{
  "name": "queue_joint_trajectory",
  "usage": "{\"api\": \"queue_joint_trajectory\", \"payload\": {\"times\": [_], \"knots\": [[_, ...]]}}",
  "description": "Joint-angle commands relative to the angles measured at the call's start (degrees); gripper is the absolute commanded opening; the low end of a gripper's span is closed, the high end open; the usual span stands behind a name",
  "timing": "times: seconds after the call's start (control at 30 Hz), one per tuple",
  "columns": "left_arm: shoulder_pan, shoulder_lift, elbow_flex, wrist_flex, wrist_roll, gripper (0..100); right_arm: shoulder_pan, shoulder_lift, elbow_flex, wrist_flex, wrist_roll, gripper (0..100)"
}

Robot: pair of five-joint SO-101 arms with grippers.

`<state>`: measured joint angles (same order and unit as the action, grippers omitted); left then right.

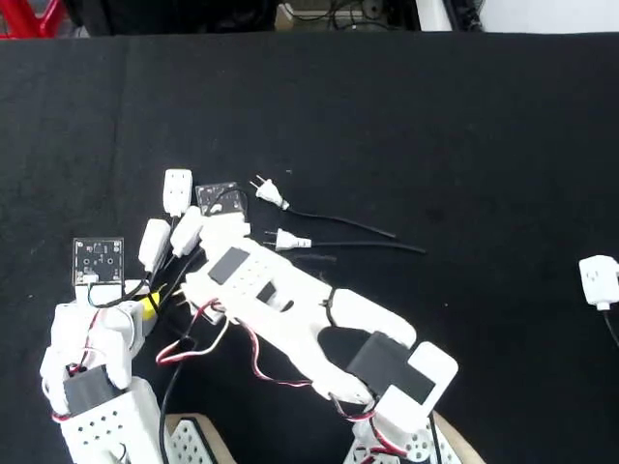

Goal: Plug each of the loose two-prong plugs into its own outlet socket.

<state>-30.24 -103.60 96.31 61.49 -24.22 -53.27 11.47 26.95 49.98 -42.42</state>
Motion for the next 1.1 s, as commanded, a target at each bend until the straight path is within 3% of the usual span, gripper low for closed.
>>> {"api": "queue_joint_trajectory", "payload": {"times": [0.0,0.57,0.97,1.07], "knots": [[0.1,-0.4,1.1,-0.5,-0.3,35,-1.0,3.3,-0.1,1.9,2.5,1.4],[0.0,-0.4,1.1,-0.5,-0.3,35,1.8,2.0,-0.2,7.6,4.0,1.1],[0.0,-0.4,1.1,-0.5,-0.3,35,26.4,-18.9,0.7,24.3,36.2,1.1],[0.1,-0.4,1.1,-0.5,-0.3,35,32.5,-21.4,0.9,24.1,37.5,1.1]]}}
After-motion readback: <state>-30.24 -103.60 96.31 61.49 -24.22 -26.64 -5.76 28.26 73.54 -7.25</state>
